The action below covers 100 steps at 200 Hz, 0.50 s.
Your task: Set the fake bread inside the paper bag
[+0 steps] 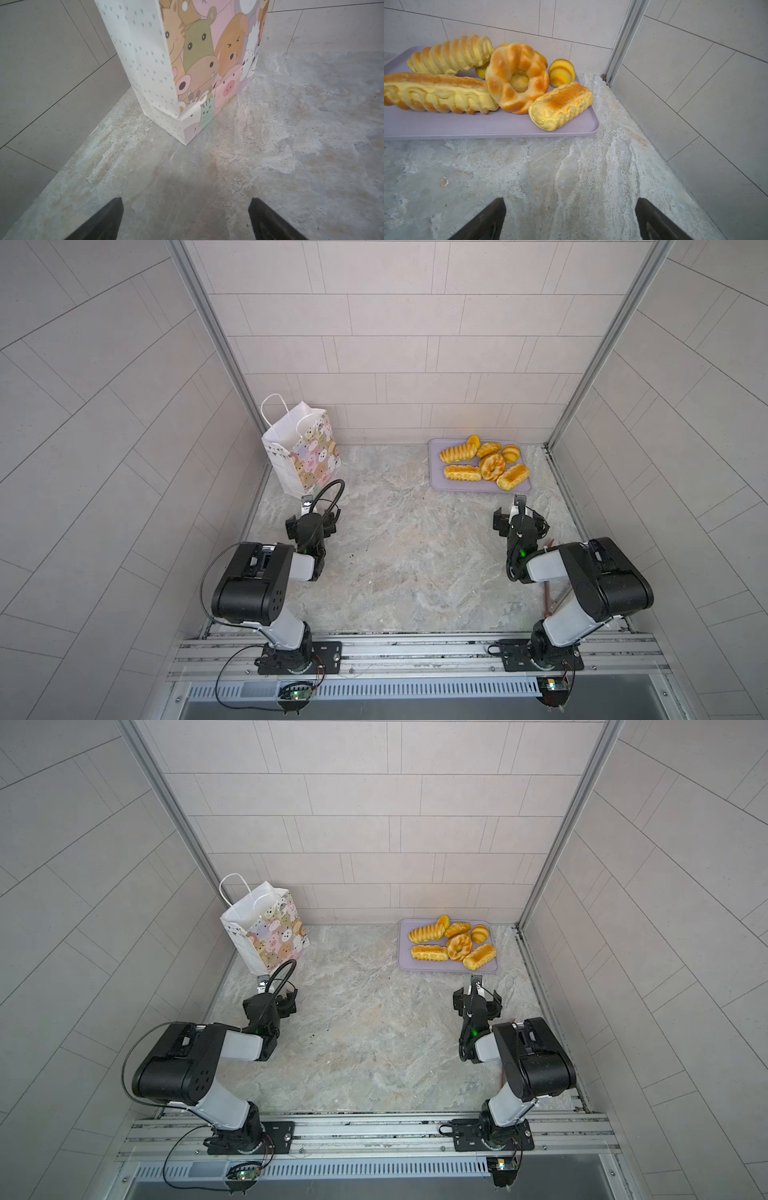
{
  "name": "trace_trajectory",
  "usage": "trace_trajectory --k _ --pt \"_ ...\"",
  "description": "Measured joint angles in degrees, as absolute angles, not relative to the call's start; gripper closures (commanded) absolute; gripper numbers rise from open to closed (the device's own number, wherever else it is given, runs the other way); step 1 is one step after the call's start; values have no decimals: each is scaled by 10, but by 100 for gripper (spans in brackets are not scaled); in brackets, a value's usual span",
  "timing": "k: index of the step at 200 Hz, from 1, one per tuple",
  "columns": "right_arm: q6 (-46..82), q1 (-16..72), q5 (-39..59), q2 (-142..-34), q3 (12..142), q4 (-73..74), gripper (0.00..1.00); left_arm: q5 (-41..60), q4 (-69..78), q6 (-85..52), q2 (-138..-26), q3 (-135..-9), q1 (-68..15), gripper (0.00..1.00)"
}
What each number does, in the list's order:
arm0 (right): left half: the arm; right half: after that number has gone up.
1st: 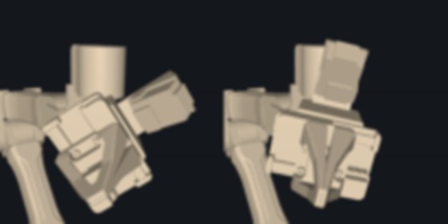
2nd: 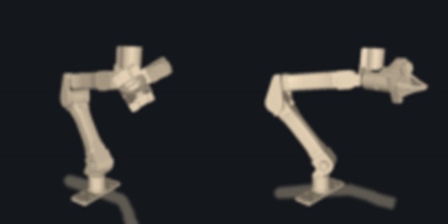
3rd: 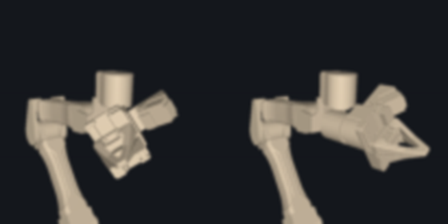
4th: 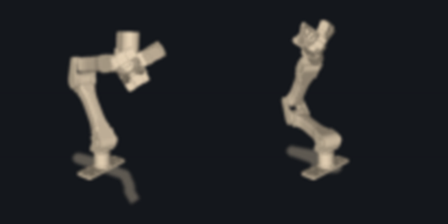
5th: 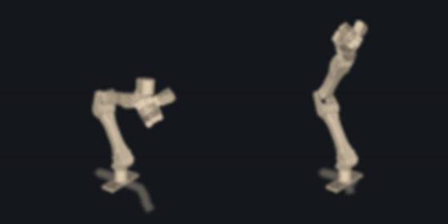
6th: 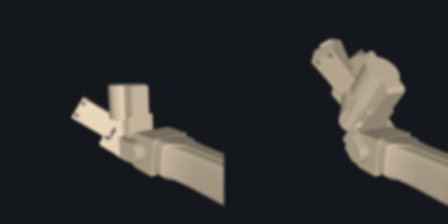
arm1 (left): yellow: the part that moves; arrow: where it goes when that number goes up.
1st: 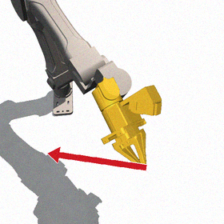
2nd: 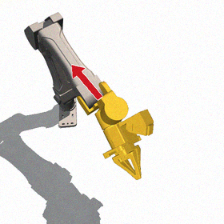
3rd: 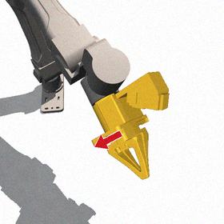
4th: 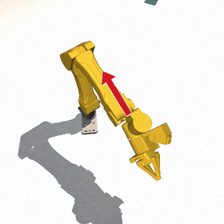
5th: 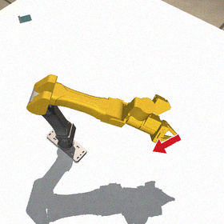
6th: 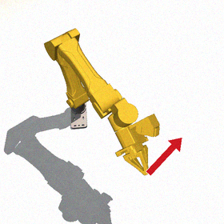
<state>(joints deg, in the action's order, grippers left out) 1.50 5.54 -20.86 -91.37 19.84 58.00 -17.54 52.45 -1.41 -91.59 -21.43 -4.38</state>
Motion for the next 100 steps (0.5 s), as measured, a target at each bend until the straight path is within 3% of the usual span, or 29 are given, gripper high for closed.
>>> trace_trajectory --k 100 --pt "15 55 -203 -914 198 581 1 -175 524 -14 -916 -214 -44 0"
